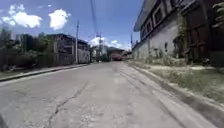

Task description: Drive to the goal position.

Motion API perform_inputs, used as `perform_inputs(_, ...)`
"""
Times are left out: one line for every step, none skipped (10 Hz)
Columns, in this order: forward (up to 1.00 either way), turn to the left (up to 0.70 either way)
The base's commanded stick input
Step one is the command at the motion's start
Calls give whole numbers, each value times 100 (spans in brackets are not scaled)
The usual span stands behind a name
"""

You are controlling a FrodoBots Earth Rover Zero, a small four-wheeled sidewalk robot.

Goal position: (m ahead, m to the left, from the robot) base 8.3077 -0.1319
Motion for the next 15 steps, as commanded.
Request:
perform_inputs(85, 0)
perform_inputs(85, -13)
perform_inputs(85, -30)
perform_inputs(85, -32)
perform_inputs(85, -34)
perform_inputs(85, -34)
perform_inputs(85, -34)
perform_inputs(85, -34)
perform_inputs(85, -34)
perform_inputs(85, -34)
perform_inputs(85, -32)
perform_inputs(85, -10)
perform_inputs(85, 1)
perform_inputs(85, 0)
perform_inputs(85, 0)
